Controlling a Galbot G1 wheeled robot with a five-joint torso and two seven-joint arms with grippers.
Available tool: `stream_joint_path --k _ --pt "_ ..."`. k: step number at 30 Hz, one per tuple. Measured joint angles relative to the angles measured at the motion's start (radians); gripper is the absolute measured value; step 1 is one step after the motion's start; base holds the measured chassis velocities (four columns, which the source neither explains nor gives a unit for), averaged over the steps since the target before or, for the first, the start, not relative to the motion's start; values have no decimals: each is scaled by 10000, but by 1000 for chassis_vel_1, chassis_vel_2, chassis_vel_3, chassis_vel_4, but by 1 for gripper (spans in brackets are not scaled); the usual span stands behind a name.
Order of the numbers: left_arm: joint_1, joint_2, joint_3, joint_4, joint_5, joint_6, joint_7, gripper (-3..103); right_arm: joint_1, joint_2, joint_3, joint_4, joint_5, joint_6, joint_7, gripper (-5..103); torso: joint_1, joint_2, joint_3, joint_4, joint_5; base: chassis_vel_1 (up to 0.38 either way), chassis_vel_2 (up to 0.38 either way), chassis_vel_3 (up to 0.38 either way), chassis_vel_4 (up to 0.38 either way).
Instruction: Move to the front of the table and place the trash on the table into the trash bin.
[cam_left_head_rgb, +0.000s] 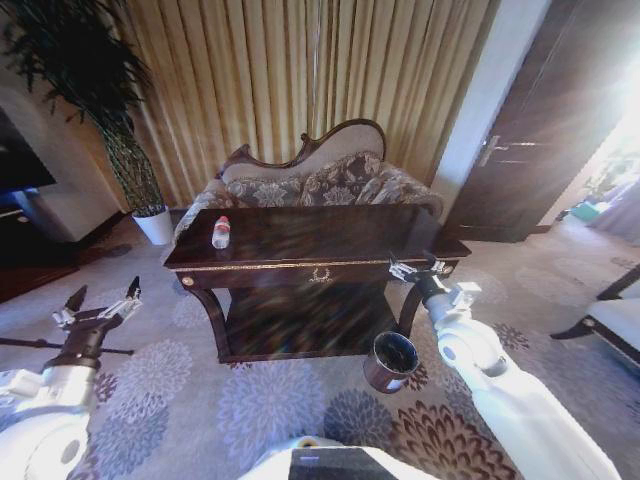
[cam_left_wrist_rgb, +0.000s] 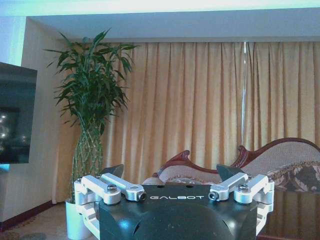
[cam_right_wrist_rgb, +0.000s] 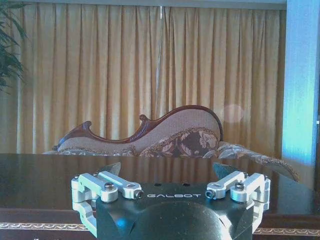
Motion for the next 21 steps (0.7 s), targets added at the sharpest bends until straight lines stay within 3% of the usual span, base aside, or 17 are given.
stream_joint_path --k 9,21 --pt "22 -24 17 55 8 5 5 100 -63 -3 -79 -23 -70 17 -30 100 -1 1 0 1 1 -96 79 74 -82" --pt "6 0 36 97 13 8 17 100 -6 -20 -285 -98 -200 17 -35 100 6 -5 3 1 1 -228 242 227 -235"
